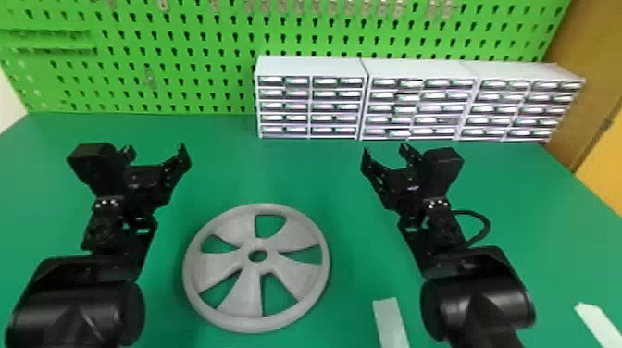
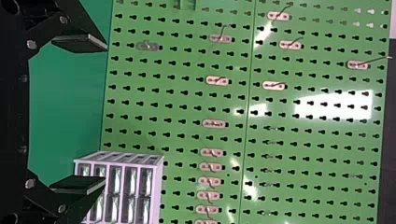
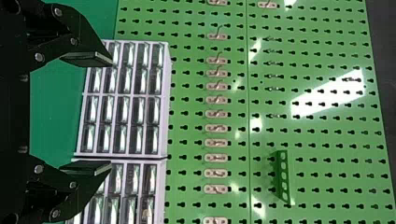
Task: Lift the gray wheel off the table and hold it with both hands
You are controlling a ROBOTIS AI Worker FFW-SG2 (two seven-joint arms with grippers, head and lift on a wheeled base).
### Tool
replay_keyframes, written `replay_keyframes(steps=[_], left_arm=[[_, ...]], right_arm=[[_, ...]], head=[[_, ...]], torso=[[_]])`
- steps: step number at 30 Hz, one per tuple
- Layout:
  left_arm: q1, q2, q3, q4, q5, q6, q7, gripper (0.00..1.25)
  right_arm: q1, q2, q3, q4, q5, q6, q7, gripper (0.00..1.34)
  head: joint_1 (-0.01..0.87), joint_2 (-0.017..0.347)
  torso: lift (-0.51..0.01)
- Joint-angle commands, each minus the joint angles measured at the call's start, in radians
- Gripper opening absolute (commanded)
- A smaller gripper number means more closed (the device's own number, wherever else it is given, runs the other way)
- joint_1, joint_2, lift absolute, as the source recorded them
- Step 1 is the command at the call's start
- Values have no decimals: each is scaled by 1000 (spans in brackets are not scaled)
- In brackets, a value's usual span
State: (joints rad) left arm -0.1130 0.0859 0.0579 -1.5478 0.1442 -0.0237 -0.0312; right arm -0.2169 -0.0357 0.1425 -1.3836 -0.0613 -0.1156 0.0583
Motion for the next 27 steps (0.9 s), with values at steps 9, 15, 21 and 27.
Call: replay_keyframes(steps=[9,15,21,27], left_arm=[[4,0,-4,-2,-20,-19,8,983],[4,0,-6,-2,-20,-19,8,983],[7,0,-7,-2,-20,-21,8,983],[7,0,-7,-2,-18,-21,8,983]], right_arm=[[-1,-3,-3,0,32,40,0,854],[-2,-1,-14,0,48,63,-2,853],[-2,-3,-17,0,49,70,0,854],[-2,-3,-14,0,49,71,-2,854]], head=[[711,15],[711,15],[711,15],[711,15]], torso=[[-98],[-98],[-98],[-98]])
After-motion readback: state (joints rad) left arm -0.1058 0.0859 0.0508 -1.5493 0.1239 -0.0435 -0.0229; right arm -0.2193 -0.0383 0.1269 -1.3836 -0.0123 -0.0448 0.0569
